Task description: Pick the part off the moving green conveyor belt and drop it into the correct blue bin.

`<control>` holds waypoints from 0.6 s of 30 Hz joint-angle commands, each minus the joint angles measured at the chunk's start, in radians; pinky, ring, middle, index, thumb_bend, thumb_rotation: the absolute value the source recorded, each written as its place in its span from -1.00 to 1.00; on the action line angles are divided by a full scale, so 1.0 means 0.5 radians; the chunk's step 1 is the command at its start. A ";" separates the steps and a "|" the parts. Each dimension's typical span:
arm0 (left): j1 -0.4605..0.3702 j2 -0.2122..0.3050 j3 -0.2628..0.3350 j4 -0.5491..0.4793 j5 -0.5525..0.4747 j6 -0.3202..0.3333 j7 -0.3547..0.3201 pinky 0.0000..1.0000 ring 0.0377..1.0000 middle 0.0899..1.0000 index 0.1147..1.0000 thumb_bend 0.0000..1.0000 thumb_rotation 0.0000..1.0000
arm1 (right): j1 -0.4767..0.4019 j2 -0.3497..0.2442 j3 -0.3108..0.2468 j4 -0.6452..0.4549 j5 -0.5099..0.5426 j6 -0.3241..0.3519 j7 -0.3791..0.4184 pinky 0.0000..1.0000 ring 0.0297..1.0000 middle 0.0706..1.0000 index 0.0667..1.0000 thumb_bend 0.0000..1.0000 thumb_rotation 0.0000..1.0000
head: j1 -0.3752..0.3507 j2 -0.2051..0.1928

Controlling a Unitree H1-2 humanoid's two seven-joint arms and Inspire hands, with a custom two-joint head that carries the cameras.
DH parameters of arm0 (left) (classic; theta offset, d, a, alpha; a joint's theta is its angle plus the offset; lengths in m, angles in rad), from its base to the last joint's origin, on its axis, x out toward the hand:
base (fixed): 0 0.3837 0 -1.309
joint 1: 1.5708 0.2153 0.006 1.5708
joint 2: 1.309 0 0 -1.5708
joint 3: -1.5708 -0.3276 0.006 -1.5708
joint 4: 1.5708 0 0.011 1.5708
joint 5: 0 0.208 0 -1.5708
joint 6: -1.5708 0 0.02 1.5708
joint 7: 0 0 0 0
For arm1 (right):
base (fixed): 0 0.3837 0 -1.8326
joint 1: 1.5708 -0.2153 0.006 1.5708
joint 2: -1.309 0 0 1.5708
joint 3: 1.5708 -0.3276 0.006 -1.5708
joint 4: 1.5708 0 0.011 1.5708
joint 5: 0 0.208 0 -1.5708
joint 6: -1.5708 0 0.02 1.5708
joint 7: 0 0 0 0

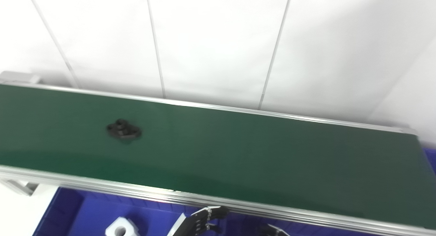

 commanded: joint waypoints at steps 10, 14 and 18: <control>0.014 -0.040 -0.092 0.006 0.048 -0.006 -0.013 0.60 0.65 0.58 0.43 0.77 0.44 | 0.080 0.105 -0.255 -0.181 0.063 -0.109 0.364 0.56 0.60 0.58 0.55 0.75 0.28 | -0.041 0.039; 0.013 -0.038 -0.100 -0.002 0.064 -0.005 0.002 0.58 0.63 0.56 0.42 0.75 0.45 | 0.132 0.118 -0.288 -0.311 0.095 -0.109 0.453 0.58 0.62 0.59 0.55 0.75 0.26 | -0.047 0.046; 0.022 -0.036 -0.100 -0.014 0.075 -0.006 0.009 0.60 0.63 0.56 0.43 0.76 0.46 | 0.174 0.144 -0.331 -0.434 0.171 -0.109 0.593 0.59 0.60 0.58 0.57 0.74 0.23 | -0.055 0.054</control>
